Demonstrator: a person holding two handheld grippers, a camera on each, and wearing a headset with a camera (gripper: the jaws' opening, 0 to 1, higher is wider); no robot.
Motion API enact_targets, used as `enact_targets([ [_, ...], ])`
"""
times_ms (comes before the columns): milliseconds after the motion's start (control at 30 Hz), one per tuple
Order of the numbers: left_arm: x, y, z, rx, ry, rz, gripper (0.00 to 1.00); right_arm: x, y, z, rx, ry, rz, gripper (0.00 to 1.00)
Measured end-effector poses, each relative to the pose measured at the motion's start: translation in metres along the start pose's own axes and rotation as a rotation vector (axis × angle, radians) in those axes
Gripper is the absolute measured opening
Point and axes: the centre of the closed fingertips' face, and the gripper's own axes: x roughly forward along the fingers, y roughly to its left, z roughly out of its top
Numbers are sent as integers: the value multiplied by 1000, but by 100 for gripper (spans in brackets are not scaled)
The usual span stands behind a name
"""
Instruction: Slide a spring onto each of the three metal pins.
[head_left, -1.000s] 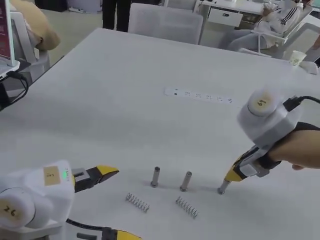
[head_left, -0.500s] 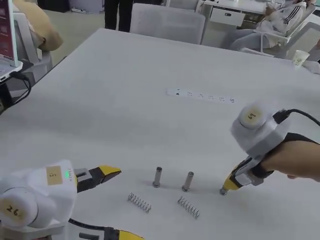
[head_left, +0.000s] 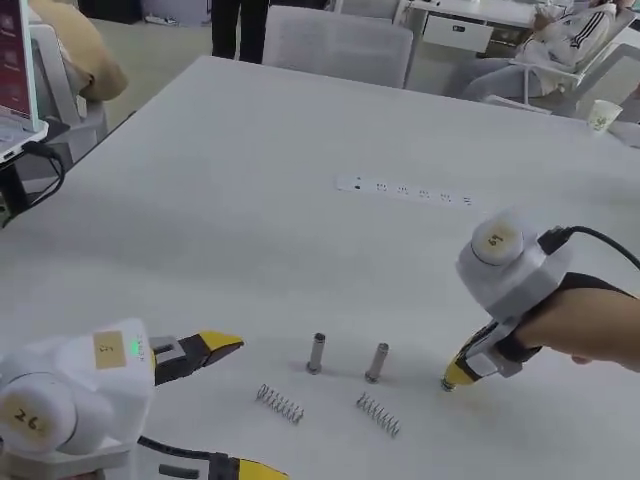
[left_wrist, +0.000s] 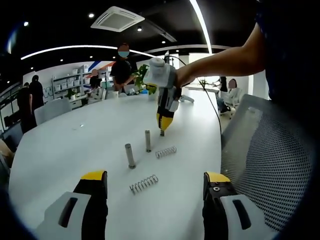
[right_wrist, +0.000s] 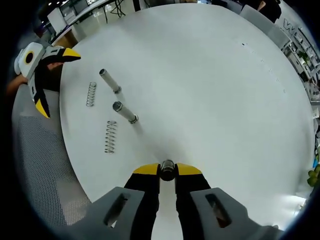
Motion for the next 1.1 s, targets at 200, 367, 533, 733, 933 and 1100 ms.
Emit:
enact_targets([
  [200,0,1,1,1,-1,-1,75,1,2,0,-15,-4,3,11],
  [367,0,0,0,0,0,-2,75,0,3,-1,-19,-13,0,15],
  [533,0,0,1,1,0,-6,75,-2,1,-3,-9,-29,-11,20],
  [733,1,-1,1,3,-3,-9,75,-10,3,-9,7,-46,-24,21],
  [933,3,-2,0,1,-3,-13,75,-18,12,-16,25,-65,-27,21],
  [1100,2,-2,1,1,-6,-16,75,-20,22,-24,35,-64,-28,21],
])
